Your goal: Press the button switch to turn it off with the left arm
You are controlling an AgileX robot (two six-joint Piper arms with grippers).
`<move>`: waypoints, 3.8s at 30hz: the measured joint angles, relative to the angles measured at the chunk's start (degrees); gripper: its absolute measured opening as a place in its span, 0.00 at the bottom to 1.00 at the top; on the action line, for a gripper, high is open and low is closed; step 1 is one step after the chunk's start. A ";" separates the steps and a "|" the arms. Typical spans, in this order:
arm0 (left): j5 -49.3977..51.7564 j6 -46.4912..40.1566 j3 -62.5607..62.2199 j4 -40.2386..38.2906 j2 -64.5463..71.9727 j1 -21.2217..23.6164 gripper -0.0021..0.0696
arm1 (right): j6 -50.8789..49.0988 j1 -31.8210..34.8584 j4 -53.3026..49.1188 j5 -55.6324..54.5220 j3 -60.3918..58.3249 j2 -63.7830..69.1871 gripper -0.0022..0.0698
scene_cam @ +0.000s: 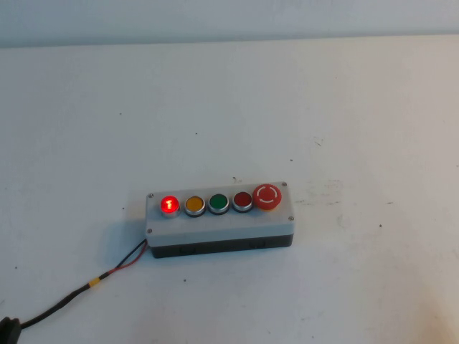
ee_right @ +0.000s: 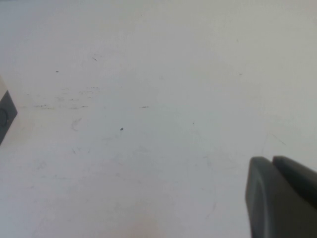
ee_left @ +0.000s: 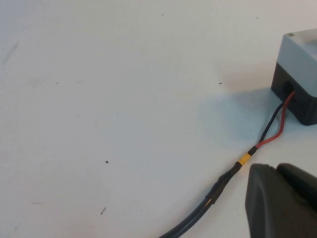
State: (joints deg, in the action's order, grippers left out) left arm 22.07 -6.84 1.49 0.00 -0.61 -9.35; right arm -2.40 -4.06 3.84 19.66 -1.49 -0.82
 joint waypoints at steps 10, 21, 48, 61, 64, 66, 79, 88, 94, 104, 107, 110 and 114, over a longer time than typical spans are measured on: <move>-5.73 6.84 0.00 -11.57 0.00 0.00 0.02 | 0.00 0.00 0.00 0.00 0.00 0.00 0.01; -14.10 15.19 -0.86 -26.97 0.00 0.00 0.02 | 0.00 0.00 0.00 0.00 0.00 0.00 0.01; 38.57 -6.85 -69.96 -9.96 81.68 -8.21 0.02 | 0.00 0.00 0.00 0.00 0.00 0.00 0.01; 47.41 -6.05 -92.28 -6.47 103.74 -14.05 0.02 | 0.00 0.00 0.00 0.00 0.00 0.00 0.01; 47.76 -6.05 -93.09 -6.47 105.71 -14.40 0.02 | 0.00 0.00 0.00 0.00 0.00 0.00 0.01; 47.76 -6.29 -93.13 -6.60 106.57 -14.42 0.02 | 0.00 0.00 0.00 0.00 0.00 0.00 0.01; 47.76 -7.24 -93.43 -6.72 109.88 -14.88 0.02 | 0.00 0.00 0.00 0.00 0.00 0.00 0.01; 47.76 -8.03 -93.47 -6.24 109.76 -14.98 0.02 | 0.00 0.00 0.00 0.00 0.00 0.00 0.01; 47.76 -8.16 -93.47 -6.31 108.74 -14.98 0.02 | 0.00 0.00 0.00 0.00 0.00 0.00 0.01; 47.76 -7.32 -93.47 -7.00 108.65 -15.53 0.02 | 0.00 0.00 0.00 0.00 0.00 0.00 0.01; 47.76 -6.72 -93.02 -8.43 107.68 -16.10 0.02 | 0.00 0.00 0.00 0.00 0.00 0.00 0.01; 47.85 -6.68 -91.83 -8.22 105.38 -17.59 0.02 | 0.00 0.00 0.00 0.00 0.00 0.00 0.01; 48.07 -6.58 -91.59 -7.01 103.88 -17.95 0.02 | 0.00 0.00 0.00 0.00 0.00 0.00 0.01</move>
State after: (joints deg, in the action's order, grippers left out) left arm 70.14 -13.41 -90.10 -7.01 103.26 -27.30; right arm -2.40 -4.06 3.84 19.66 -1.49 -0.82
